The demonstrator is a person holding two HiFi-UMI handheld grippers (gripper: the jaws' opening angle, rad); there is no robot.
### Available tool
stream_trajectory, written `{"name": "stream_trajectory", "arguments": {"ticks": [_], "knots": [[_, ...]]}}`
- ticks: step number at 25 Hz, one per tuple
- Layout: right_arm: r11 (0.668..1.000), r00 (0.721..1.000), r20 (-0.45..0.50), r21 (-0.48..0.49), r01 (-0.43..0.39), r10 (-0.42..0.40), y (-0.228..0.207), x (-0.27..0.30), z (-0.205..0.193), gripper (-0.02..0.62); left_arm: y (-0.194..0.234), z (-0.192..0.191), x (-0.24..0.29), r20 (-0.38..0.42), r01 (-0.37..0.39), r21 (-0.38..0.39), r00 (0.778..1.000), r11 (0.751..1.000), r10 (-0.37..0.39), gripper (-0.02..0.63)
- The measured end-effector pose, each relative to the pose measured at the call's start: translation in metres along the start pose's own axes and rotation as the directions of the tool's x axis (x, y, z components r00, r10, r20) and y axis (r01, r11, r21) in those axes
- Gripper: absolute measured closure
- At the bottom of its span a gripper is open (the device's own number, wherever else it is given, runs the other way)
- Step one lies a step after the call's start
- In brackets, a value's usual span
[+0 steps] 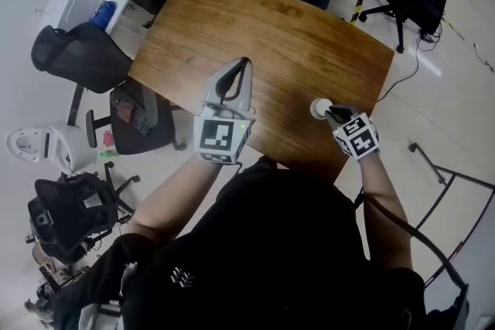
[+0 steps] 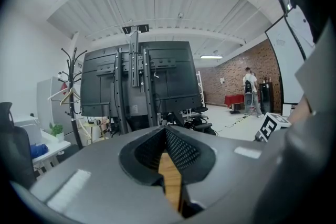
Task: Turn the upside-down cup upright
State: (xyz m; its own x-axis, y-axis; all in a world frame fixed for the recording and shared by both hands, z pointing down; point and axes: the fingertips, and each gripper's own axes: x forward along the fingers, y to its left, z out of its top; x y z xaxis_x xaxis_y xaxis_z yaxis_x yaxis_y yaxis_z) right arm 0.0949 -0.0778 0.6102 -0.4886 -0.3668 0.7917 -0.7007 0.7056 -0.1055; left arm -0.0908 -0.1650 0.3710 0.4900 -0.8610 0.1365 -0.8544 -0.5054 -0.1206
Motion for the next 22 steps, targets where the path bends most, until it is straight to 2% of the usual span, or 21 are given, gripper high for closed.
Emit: {"name": "stream_trajectory", "arguments": {"ticks": [4,6,8,10,12,16,19,22], "knots": [[0.997,0.997,0.054,0.050,0.059,-0.062,-0.009,-0.001,0.002,0.509,0.001,0.001,-0.002,-0.002,0.000,0.003,1.000,1.000,0.000,0.606],[0.982,0.981,0.137,0.150,0.119,-0.140,-0.024,-0.005,0.004,0.509,0.002,0.001,-0.002,-0.002,-0.002,0.005,1.000,1.000,0.002,0.606],[0.936,0.948,0.214,0.312,0.163,-0.237,-0.042,-0.010,-0.001,0.515,0.003,0.002,-0.003,-0.002,-0.003,0.007,1.000,1.000,0.003,0.606],[0.881,0.925,0.240,0.443,0.164,-0.293,-0.054,-0.011,-0.012,0.514,0.002,0.003,-0.004,-0.002,-0.001,0.009,1.000,1.000,0.001,0.606],[0.848,0.926,0.253,0.516,0.117,-0.281,-0.053,-0.007,-0.017,0.509,0.001,0.003,-0.005,-0.004,0.001,0.011,1.000,1.000,-0.001,0.606],[0.802,0.934,0.281,0.597,0.010,-0.221,-0.045,0.006,-0.017,0.503,0.003,0.001,-0.007,-0.011,-0.003,0.015,1.000,1.000,0.003,0.606],[0.784,0.933,0.287,0.620,-0.009,-0.216,-0.045,0.008,-0.015,0.500,0.004,0.001,-0.007,-0.015,-0.002,0.015,1.000,1.000,0.002,0.606],[0.775,0.944,0.263,0.632,-0.013,-0.199,-0.045,0.015,-0.016,0.502,0.004,0.001,-0.006,-0.017,-0.003,0.014,1.000,1.000,0.003,0.606]]}}
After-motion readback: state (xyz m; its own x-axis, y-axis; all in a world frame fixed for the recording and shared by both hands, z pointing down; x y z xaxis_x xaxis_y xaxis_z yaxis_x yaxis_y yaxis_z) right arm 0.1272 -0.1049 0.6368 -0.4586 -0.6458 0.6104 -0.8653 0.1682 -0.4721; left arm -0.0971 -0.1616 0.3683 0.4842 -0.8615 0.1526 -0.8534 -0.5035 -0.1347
